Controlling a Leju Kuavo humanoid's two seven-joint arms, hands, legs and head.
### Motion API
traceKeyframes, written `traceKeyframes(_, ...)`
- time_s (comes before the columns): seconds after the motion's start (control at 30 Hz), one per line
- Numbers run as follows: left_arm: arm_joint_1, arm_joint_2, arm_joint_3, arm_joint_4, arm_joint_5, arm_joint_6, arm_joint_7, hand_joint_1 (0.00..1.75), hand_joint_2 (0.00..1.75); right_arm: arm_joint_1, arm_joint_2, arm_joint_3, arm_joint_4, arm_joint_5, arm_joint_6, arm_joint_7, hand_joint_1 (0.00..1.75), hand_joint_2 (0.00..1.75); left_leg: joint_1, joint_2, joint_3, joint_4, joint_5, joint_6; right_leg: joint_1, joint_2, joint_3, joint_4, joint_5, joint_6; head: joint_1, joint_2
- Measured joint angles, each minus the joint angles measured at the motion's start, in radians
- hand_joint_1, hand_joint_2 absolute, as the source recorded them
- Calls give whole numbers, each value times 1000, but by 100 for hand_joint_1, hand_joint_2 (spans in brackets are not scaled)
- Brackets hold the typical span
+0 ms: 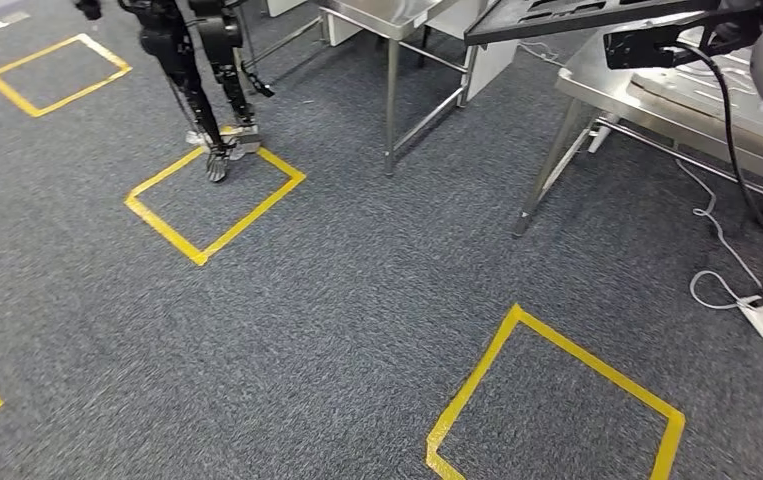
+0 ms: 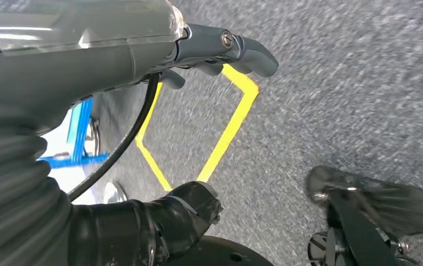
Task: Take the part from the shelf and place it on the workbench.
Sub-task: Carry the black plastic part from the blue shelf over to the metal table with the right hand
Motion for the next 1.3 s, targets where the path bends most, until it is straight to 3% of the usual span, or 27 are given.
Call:
traceKeyframes(0.07, 0, 2, 2, 0, 2, 0, 3, 0, 175, -2, 1, 2, 7, 0, 3, -1, 175, 175, -2, -18, 23, -47, 8, 5, -6, 24, -5, 0, 0, 13, 0, 0)
traceKeyframes(0.13, -2, 1, 4, 0, 7, -2, 1, 0, 175, -7, -3, 6, 14, 0, 10, -8, 175, 175, -4, 8, 31, -60, 11, 8, -13, 38, -9, -1, 1, 26, 0, 0)
traceKeyframes(0.2, -2, 0, 8, 0, 16, -6, -8, 0, 175, -26, -11, 9, 17, -2, 21, -23, 175, 175, -2, 39, 40, -78, 18, 16, -9, -14, -28, 35, -25, 35, 2, 0)
traceKeyframes(0.27, -2, -1, 12, 0, 23, -7, -17, 0, 175, -50, -20, 13, 18, -11, 35, -37, 175, 175, -2, 64, 43, -86, 19, 23, -5, -88, -77, 144, -86, 42, 4, 0)
traceKeyframes(0.33, -1, -1, 14, 0, 24, -7, -21, 0, 175, -61, -30, 15, 17, -19, 45, -46, 175, 175, -1, 88, 48, -85, 13, 24, -10, -112, -126, 252, -122, 50, 4, 0)
traceKeyframes(0.37, 0, -1, 15, 0, 22, -7, -21, 0, 175, -62, -34, 16, 17, -22, 49, -48, 175, 175, 0, 101, 52, -83, 8, 22, -14, -116, -130, 262, -112, 54, 5, 0)
traceKeyframes(0.4, 1, -2, 15, 0, 21, -7, -22, 0, 175, -62, -37, 18, 17, -25, 51, -49, 175, 175, 2, 115, 56, -80, 3, 20, -18, -122, -116, 233, -85, 59, 5, 0)
traceKeyframes(0.43, 1, -3, 15, 0, 19, -7, -22, 0, 175, -63, -39, 18, 16, -29, 51, -48, 175, 175, 4, 128, 61, -76, -5, 16, -21, -137, -86, 170, -46, 63, 5, 0)
traceKeyframes(0.5, 0, -5, 16, 0, 19, -3, -21, 0, 175, -65, -40, 20, 15, -37, 48, -47, 175, 175, 2, 156, 69, -66, -20, 6, -12, -196, -28, 48, 0, 65, 5, 0)
traceKeyframes(0.57, -2, -7, 16, 0, 18, 2, -21, 0, 175, -66, -43, 23, 14, -42, 44, -45, 175, 175, -6, 180, 75, -62, -31, -7, 1, -227, -13, 9, 0, 51, 4, 0)
traceKeyframes(0.63, -5, -9, 17, 0, 16, 6, -19, 0, 175, -64, -48, 29, 12, -49, 42, -43, 175, 175, -10, 206, 83, -62, -41, -18, 2, -201, -16, 10, -1, 31, 3, 0)
traceKeyframes(0.67, -5, -10, 17, 0, 14, 11, -17, 0, 175, -63, -50, 31, 11, -54, 40, -43, 175, 175, -8, 198, 84, -54, -51, -23, 1, -185, -16, 9, -1, 25, 3, 0)
traceKeyframes(0.7, -4, -9, 17, 0, 11, 17, -14, 0, 175, -63, -52, 33, 10, -60, 37, -42, 175, 175, -6, 177, 78, -33, -68, -26, -1, -169, -15, 7, 0, 19, 3, 0)
traceKeyframes(0.77, -2, -7, 18, 0, 7, 26, -5, 0, 175, -55, -52, 34, 8, -71, 25, -41, 175, 175, -1, 111, 33, 69, -122, -29, -2, -139, -14, 6, 0, 8, 2, 0)
traceKeyframes(0.83, 0, -5, 19, 0, 7, 26, 1, 0, 175, -32, -53, 34, 7, -79, 13, -40, 175, 175, -3, 81, -34, 193, -162, -25, 3, -104, -12, 7, -1, 1, 2, 0)
traceKeyframes(0.87, 1, -4, 20, 0, 8, 24, 3, 0, 175, -19, -53, 34, 7, -83, 10, -40, 175, 175, -5, 75, -55, 222, -159, -21, 6, -85, -10, 7, -1, -1, 3, 0)
traceKeyframes(0.9, 1, -3, 21, 0, 8, 23, 2, 0, 175, -8, -53, 35, 7, -86, 8, -41, 175, 175, -8, 71, -60, 211, -135, -14, 10, -66, -9, 8, -2, -2, 3, 0)
traceKeyframes(0.93, 1, -3, 21, 0, 8, 22, 0, 0, 175, -2, -54, 36, 6, -88, 8, -41, 175, 175, -12, 62, -49, 163, -95, -2, 14, -47, -7, 8, -2, -2, 3, 0)
traceKeyframes(1.0, 1, 2, 21, 0, 9, 22, -9, 0, 175, 2, -57, 39, 2, -89, 4, -39, 175, 175, -20, 17, -6, 36, -21, 33, 17, -17, -6, 8, -3, -2, 4, 0)
traceKeyframes(1.07, 0, 6, 22, -1, 10, 20, -16, 0, 175, 3, -59, 41, -1, -90, 0, -35, 175, 175, -24, -17, 23, -35, 2, 54, 9, 5, -10, 7, -1, 2, 3, 0)
traceKeyframes(1.13, -4, 4, 22, -1, 11, 18, -19, 0, 175, 9, -63, 44, -6, -92, -4, -32, 175, 175, -24, -4, 38, -57, 3, 54, 3, 28, -12, 0, 4, 13, 1, 0)
traceKeyframes(1.17, -5, 3, 22, -1, 11, 15, -19, 0, 175, 13, -67, 45, -9, -92, -5, -30, 175, 175, -22, 10, 46, -71, 7, 51, 4, 23, -12, -1, 5, 18, 1, 0)
traceKeyframes(1.23, -5, 1, 22, -1, 11, 12, -18, 0, 175, 14, -70, 47, -16, -89, -17, -28, 175, 175, -13, 35, 65, -102, 17, 46, 10, -32, -29, 33, -21, 28, 2, 0)
traceKeyframes(1.3, -3, 2, 23, -1, 10, 11, -19, 0, 175, 18, -69, 50, -22, -80, -39, -28, 175, 175, -8, 53, 74, -113, 18, 42, 0, -97, -82, 143, -77, 43, 4, 0)
